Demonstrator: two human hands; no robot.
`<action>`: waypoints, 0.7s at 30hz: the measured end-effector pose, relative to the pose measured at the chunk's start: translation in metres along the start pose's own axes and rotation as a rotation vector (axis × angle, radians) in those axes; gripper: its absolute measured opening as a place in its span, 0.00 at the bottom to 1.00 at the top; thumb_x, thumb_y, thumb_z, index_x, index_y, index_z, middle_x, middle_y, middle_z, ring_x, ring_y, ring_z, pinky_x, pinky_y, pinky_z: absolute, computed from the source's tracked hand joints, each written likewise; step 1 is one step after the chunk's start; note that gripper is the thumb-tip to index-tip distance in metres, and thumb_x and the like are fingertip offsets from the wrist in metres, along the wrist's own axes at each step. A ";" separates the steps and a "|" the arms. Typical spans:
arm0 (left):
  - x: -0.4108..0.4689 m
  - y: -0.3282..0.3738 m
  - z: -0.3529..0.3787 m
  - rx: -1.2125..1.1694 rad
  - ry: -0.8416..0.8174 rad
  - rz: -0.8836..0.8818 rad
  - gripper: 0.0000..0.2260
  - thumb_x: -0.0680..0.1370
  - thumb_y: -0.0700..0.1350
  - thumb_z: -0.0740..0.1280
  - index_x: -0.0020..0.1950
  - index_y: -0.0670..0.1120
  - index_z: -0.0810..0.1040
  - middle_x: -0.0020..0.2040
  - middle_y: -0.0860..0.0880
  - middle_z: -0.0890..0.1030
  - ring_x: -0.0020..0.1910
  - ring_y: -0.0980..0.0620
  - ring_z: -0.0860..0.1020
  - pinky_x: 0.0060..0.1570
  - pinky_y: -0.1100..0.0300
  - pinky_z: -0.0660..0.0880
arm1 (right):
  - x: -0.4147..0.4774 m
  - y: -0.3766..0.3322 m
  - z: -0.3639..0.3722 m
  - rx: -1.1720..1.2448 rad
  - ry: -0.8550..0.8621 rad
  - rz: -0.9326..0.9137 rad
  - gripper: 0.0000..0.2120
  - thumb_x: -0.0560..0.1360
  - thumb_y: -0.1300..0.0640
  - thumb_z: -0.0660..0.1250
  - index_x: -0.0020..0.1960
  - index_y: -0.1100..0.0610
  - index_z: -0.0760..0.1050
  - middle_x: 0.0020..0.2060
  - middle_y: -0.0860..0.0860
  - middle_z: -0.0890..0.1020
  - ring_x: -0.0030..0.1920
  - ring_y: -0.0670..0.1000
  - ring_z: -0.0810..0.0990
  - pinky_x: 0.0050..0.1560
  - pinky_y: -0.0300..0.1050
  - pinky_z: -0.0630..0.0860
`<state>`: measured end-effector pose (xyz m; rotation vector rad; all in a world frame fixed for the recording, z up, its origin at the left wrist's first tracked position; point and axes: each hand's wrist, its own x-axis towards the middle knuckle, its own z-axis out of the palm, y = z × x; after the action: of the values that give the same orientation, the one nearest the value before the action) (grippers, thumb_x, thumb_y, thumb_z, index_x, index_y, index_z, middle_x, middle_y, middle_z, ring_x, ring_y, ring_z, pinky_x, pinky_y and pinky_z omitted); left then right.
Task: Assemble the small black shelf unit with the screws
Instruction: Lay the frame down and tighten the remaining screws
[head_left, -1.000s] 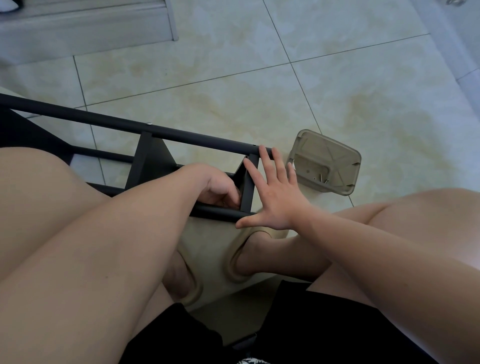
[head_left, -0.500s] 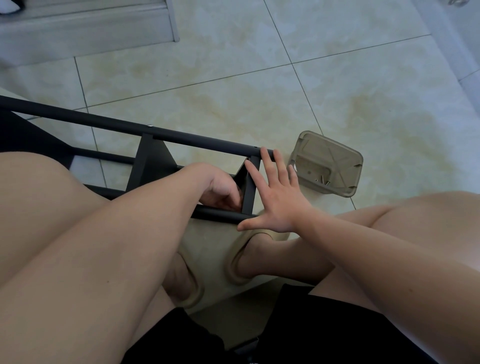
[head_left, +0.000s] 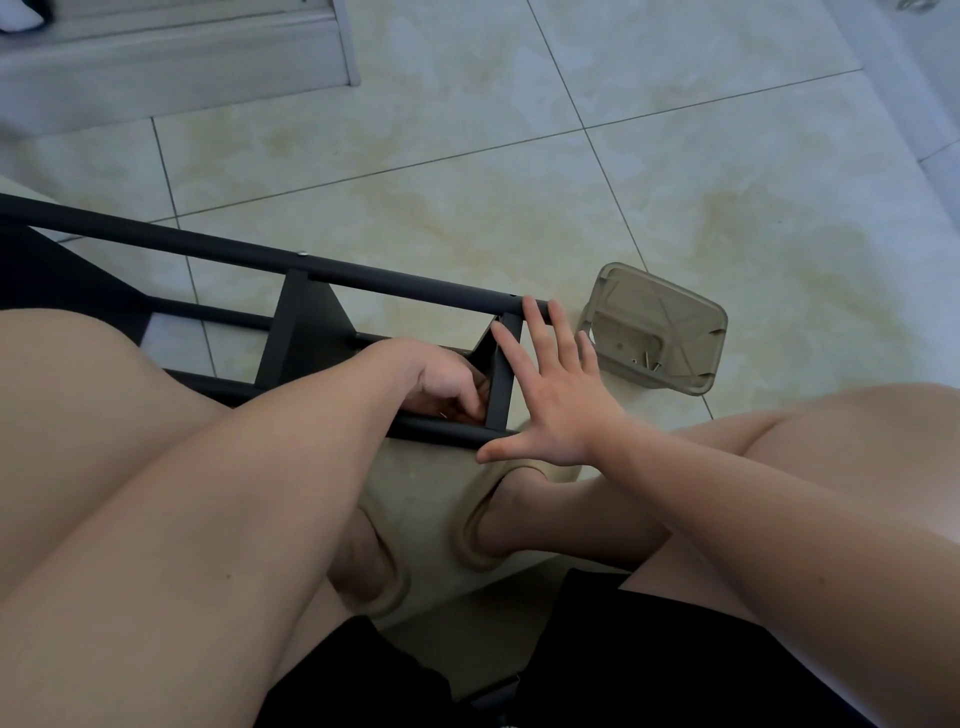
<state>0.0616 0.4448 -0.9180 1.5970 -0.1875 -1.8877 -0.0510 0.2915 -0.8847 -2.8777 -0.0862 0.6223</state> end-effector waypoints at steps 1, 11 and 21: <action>-0.001 0.000 0.001 0.000 0.005 0.010 0.17 0.77 0.29 0.62 0.66 0.34 0.74 0.61 0.34 0.77 0.57 0.42 0.76 0.65 0.48 0.71 | 0.000 0.000 0.000 -0.002 -0.001 0.000 0.65 0.56 0.13 0.52 0.81 0.45 0.33 0.77 0.51 0.25 0.77 0.59 0.24 0.77 0.71 0.41; -0.004 -0.002 0.001 0.014 0.030 0.020 0.09 0.78 0.31 0.62 0.55 0.40 0.76 0.53 0.38 0.78 0.50 0.45 0.77 0.52 0.56 0.75 | 0.000 0.000 -0.001 -0.006 0.003 0.001 0.65 0.57 0.13 0.52 0.81 0.46 0.34 0.77 0.51 0.26 0.77 0.59 0.25 0.76 0.70 0.42; -0.006 0.001 0.000 0.075 0.102 -0.085 0.09 0.76 0.39 0.68 0.54 0.39 0.84 0.43 0.45 0.86 0.45 0.48 0.84 0.52 0.56 0.78 | 0.001 0.000 0.001 -0.013 0.000 0.004 0.65 0.57 0.13 0.54 0.81 0.44 0.33 0.77 0.51 0.25 0.77 0.59 0.25 0.76 0.71 0.41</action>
<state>0.0622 0.4474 -0.9122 1.7722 -0.1502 -1.8766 -0.0503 0.2917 -0.8859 -2.8916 -0.0846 0.6243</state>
